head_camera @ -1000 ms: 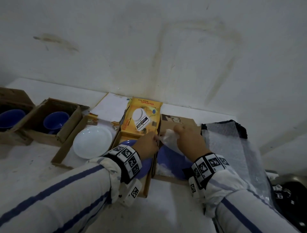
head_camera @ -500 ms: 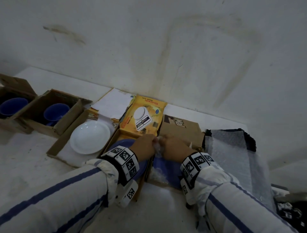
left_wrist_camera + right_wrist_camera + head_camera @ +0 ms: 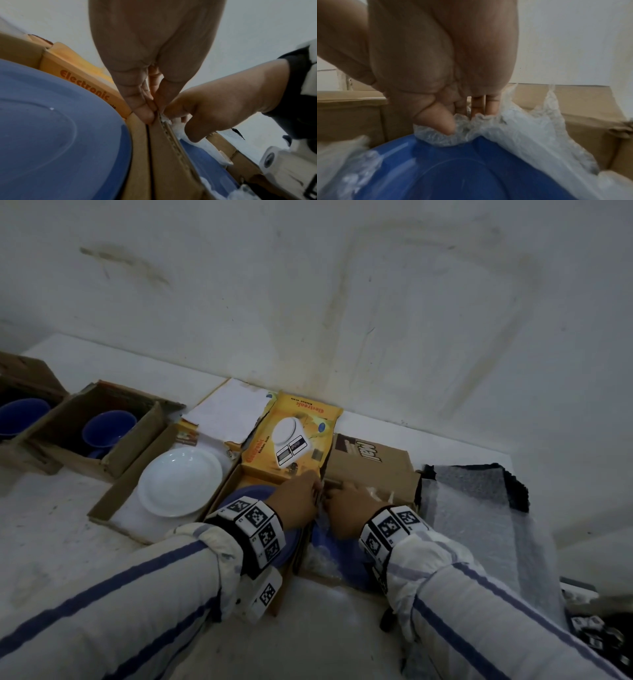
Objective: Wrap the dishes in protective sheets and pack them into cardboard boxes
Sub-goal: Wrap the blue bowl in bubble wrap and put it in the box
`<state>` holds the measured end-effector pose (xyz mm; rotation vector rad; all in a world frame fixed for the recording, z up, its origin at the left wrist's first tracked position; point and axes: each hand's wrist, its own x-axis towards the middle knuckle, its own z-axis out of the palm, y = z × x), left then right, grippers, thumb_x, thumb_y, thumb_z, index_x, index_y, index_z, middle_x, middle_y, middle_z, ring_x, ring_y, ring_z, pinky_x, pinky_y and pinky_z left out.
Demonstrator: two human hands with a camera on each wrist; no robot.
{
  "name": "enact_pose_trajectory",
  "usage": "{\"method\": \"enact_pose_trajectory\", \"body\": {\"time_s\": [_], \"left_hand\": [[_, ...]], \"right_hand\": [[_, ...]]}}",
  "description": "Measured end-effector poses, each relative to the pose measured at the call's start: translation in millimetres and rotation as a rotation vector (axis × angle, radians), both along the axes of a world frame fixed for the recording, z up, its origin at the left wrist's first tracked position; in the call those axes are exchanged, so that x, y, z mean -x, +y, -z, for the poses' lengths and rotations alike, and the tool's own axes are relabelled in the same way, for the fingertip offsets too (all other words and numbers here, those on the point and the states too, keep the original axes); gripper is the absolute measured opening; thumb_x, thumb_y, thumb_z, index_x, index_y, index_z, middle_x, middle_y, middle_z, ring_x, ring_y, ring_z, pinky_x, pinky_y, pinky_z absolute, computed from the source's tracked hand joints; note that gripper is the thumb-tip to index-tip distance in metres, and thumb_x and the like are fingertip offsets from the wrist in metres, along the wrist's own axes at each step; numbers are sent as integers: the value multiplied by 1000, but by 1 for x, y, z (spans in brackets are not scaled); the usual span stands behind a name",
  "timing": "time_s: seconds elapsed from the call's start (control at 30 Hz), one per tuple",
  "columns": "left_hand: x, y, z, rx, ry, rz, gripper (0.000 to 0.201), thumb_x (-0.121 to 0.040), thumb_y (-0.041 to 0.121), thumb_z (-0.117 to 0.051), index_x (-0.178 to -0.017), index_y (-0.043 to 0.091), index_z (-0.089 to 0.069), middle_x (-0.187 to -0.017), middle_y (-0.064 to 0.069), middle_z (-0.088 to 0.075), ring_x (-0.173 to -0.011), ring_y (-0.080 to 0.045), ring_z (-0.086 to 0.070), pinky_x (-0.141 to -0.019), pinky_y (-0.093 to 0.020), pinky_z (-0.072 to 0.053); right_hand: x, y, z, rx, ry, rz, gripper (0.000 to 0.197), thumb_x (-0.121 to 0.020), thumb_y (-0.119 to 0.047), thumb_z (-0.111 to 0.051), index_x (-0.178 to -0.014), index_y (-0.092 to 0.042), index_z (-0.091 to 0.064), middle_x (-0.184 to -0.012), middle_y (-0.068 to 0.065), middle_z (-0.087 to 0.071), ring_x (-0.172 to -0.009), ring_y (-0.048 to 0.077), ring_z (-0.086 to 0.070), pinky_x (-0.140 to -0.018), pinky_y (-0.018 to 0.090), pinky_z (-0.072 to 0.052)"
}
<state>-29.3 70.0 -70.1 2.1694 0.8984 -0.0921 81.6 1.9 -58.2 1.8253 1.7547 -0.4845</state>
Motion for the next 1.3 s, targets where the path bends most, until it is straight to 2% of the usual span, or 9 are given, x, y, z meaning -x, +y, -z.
{"method": "enact_pose_trajectory", "body": {"time_s": [0.13,0.23,0.5,0.67,0.8,0.9,1.0,1.1,1.3], "left_hand": [[1,-1,-3,-115,28,75,29,-87,4,-53,-115,11,-55,-117,-11,-57,-104,-28,-55,-78,-29,-41],[0,-2,-2,-174,26,101,28,-83,1,-54,-111,8,-56,-117,-13,-57,-102,-29,-56,-76,-30,-42],[-5,3,-5,-169,67,146,30,-88,6,-52,-117,10,-54,-121,-10,-56,-107,-25,-55,-78,-23,-37],[-6,4,-9,-206,89,181,25,-92,12,-50,-116,9,-55,-121,-11,-58,-106,-26,-57,-80,-25,-39],[-5,1,-8,-229,75,170,28,-93,11,-48,-120,10,-53,-123,-10,-55,-108,-25,-54,-77,-22,-33],[-4,0,-8,-218,69,159,27,-93,11,-49,-119,11,-53,-122,-10,-54,-107,-25,-54,-77,-23,-34],[-2,-2,-9,-241,33,182,29,-90,12,-53,-119,12,-57,-122,-10,-52,-109,-25,-53,-85,-27,-40],[-5,-7,-11,-448,31,255,32,-87,14,-54,-118,18,-61,-123,-4,-50,-113,-24,-47,-91,-27,-35],[-27,-21,-11,-619,273,509,36,-88,19,-48,-124,21,-57,-139,2,-46,-129,-24,-35,-106,-47,-26]], "right_hand": [[-17,-3,-14,-148,284,257,38,-94,-11,-46,-131,-12,-55,-132,11,-55,-120,29,-52,-101,35,-41],[-34,-7,-26,-324,208,332,34,-94,-7,-43,-122,-10,-62,-125,9,-61,-116,24,-55,-98,29,-40],[-15,-7,-16,-24,115,282,32,-96,-13,-44,-123,-2,-57,-127,18,-57,-119,32,-54,-99,38,-42],[-9,-1,-14,-14,75,204,31,-93,-17,-50,-120,-4,-58,-124,15,-59,-113,31,-57,-94,41,-45],[-2,-2,-5,-26,64,211,52,-94,-25,-50,-143,-14,-35,-142,4,-37,-128,30,-39,-100,44,-39],[1,-6,-6,-33,66,187,60,-92,-24,-53,-146,-15,-28,-141,7,-35,-126,31,-38,-98,42,-40],[-16,-7,-15,-18,254,249,49,-93,-16,-51,-141,-12,-41,-137,12,-48,-124,30,-48,-101,37,-39],[-39,-14,-47,-211,365,358,34,-93,-7,-48,-122,-15,-63,-131,2,-59,-123,19,-51,-101,25,-34],[-49,-36,-49,89,89,380,32,-92,-10,-45,-121,-6,-58,-130,12,-56,-120,28,-53,-98,35,-43]]}}
